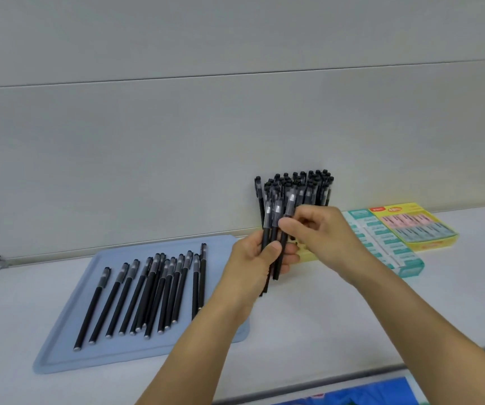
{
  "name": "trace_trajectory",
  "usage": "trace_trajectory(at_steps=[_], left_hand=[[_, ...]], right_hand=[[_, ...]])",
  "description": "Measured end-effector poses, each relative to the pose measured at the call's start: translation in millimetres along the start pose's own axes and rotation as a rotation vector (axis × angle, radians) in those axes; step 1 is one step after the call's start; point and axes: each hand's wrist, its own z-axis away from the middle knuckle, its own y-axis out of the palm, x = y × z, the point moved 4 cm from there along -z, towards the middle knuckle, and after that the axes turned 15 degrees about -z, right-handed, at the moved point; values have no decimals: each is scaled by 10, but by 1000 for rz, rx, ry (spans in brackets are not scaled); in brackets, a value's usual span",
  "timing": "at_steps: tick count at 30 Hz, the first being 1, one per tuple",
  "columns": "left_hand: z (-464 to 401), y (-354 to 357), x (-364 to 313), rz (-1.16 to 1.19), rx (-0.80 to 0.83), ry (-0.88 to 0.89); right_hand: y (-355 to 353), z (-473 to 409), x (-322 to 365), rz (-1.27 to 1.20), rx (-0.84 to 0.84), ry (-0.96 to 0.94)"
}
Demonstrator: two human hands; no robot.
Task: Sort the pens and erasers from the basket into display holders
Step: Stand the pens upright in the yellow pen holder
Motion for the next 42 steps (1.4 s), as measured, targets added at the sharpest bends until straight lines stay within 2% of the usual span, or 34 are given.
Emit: trace_trajectory(at_steps=[3,5,7,22,24,26,28,29,30,33,35,37,39,42], left_hand=[[1,-22,22,-9,-34,-19],[0,-80,59,8,-59,-41],[8,-117,87,34,-78,-57],[-3,-160,121,76,-103,-71],[5,-162,126,86,-99,-71],[12,-172,131,92,-96,-69],[13,-179,138,86,-92,-68],[15,-175,137,78,-88,-69],[20,-168,134,69,-78,-69],[36,-121,103,12,6,-41],[57,-103,69,-41,66,-9],[79,-148,56,-60,40,4],[91,-263,77,-62,-69,-4],[117,-438,165,3,-199,-54]], right_hand=[[-376,-63,17,-22,-248,-15],[-638,-100,18,130,-376,-69],[-797,-146,-32,244,-423,-85],[-739,-347,-411,478,-287,66],[-747,-351,-390,500,-303,105],[-741,-269,-355,516,-387,119],[-627,-122,-256,432,-476,19],[-513,-56,-176,353,-460,-47],[-372,-16,-103,261,-376,-83],[129,31,30,62,51,-7],[279,20,61,56,153,-16],[283,-20,75,11,112,-35],[189,-77,72,-88,-21,-57],[42,-174,21,13,-216,-101]])
